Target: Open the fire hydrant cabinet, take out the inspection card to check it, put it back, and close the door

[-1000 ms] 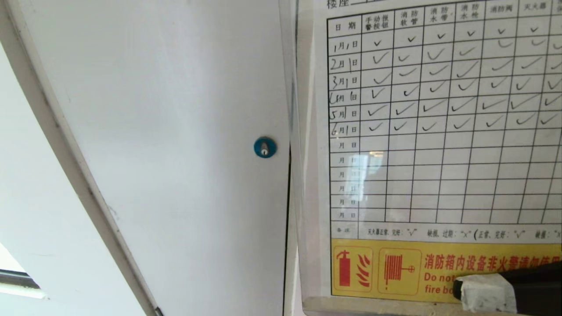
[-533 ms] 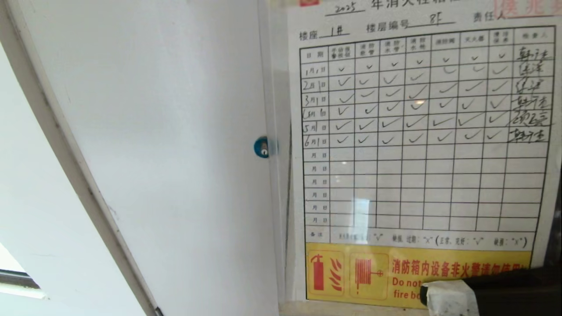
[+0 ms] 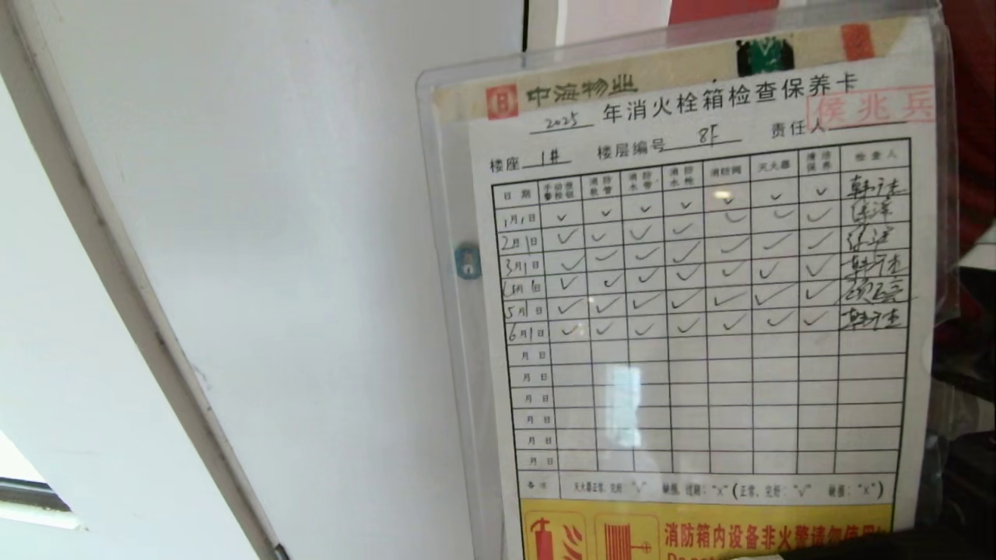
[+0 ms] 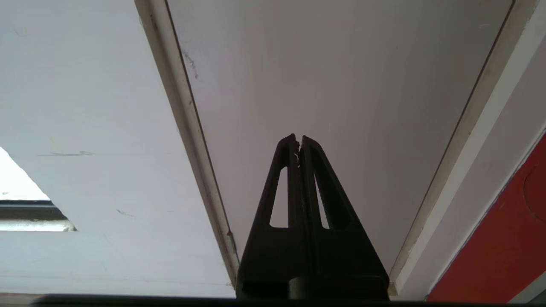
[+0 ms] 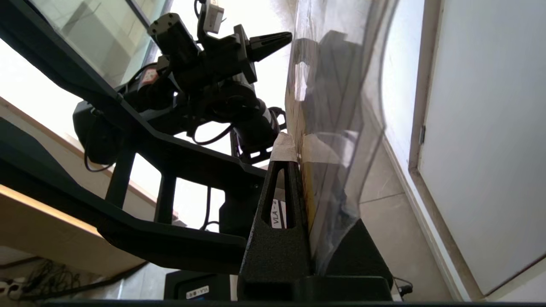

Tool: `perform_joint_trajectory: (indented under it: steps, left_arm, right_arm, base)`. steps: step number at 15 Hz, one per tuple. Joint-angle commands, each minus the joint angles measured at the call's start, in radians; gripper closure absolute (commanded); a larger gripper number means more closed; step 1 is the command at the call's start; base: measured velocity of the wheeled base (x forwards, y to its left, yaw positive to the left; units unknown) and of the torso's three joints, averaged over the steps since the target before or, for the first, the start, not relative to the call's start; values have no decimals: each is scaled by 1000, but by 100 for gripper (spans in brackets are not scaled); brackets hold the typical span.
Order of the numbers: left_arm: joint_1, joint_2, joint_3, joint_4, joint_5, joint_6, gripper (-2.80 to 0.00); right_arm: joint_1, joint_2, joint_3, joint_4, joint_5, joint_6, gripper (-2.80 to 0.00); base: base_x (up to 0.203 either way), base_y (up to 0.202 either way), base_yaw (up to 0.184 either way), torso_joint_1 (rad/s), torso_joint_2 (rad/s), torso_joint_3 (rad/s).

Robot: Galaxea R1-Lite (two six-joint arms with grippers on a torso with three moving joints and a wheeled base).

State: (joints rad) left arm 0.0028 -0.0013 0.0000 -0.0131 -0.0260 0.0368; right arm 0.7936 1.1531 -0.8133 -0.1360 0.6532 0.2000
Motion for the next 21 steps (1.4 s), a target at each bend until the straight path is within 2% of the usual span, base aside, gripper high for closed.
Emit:
perform_joint_trajectory:
  steps: [1,8,21]
  left_arm:
    - [0,1,11,-1,0,0,0]
    - [0,1,11,-1,0,0,0]
    - [0,1,11,-1,0,0,0]
  right_arm:
    - [10,12,11,-2,5,-2,0]
    - [42,40,8,-19,3,-2,0]
    - [48,38,8,-21,2,-4,0]
  base:
    - [0,0,0,0,0,0]
    - [0,0,0,0,0,0]
    - [0,0,0,0,0,0]
